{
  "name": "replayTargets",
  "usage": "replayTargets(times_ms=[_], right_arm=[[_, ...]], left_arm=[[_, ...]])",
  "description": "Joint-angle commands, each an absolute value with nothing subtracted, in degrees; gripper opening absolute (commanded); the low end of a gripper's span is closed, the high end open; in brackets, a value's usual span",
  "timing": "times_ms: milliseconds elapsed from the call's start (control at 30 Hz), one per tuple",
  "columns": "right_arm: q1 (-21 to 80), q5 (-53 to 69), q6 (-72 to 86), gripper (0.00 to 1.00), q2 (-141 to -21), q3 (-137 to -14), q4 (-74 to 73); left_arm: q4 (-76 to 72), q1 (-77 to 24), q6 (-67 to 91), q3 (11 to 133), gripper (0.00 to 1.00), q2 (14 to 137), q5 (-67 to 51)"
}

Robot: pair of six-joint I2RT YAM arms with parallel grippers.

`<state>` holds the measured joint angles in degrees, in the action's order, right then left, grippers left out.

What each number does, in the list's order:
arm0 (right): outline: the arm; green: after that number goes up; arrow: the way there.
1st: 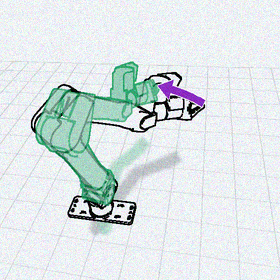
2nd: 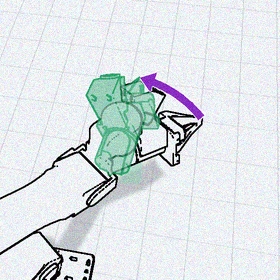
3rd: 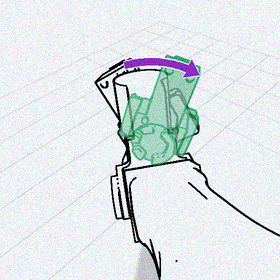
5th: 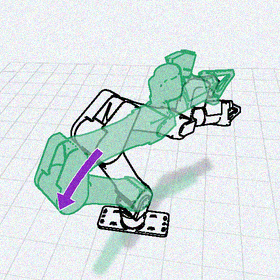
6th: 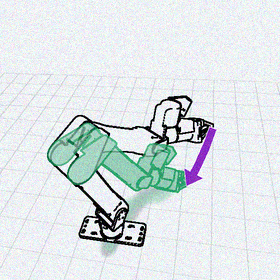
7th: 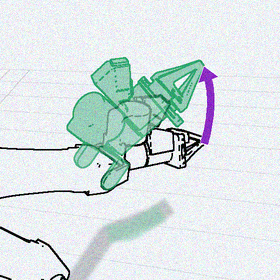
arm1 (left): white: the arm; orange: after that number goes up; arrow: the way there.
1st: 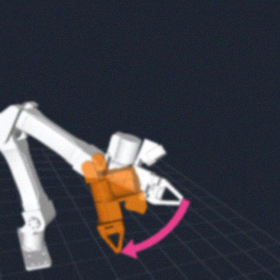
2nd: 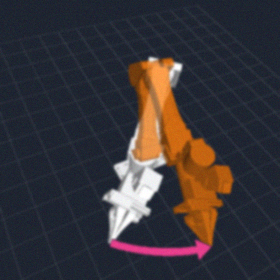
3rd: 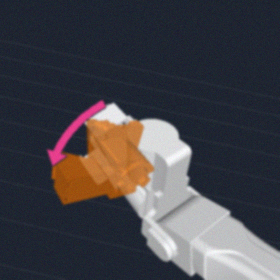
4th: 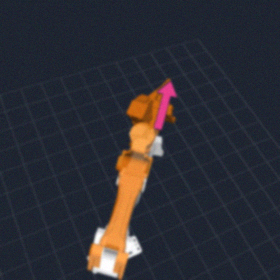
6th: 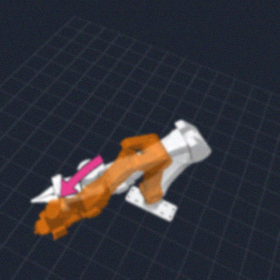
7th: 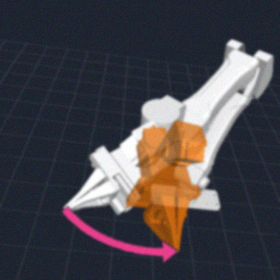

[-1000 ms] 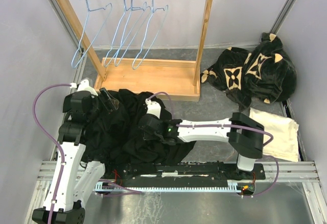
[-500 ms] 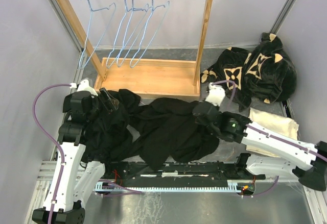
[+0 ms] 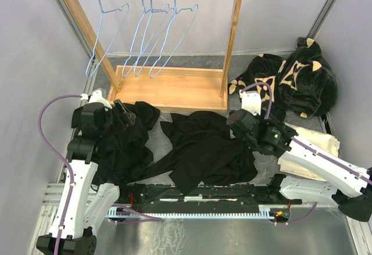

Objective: Place the shirt on the hanger
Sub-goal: Adjust the shirt at the center of the board.

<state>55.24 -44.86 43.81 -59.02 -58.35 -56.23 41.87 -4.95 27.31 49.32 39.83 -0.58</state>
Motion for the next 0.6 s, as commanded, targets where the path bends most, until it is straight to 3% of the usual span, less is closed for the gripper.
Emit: replayTargets(times_ms=[0,133,567], right_arm=[[55.2,-33.8,26.9,0.83,-60.7,-63.9,-49.9],[55.1,-22.1,21.8,0.87,-66.1,-66.0,-45.4],[52.6,-20.3,20.4,0.91,-88.6,-68.0,-33.7]], left_arm=[[39.9,-4.9,25.9,49.5,0.76,39.8,-1.4],[39.4,-4.9,26.0,49.1,0.76,39.9,-1.6],[39.4,-4.9,26.3,48.7,0.76,39.2,-1.8]])
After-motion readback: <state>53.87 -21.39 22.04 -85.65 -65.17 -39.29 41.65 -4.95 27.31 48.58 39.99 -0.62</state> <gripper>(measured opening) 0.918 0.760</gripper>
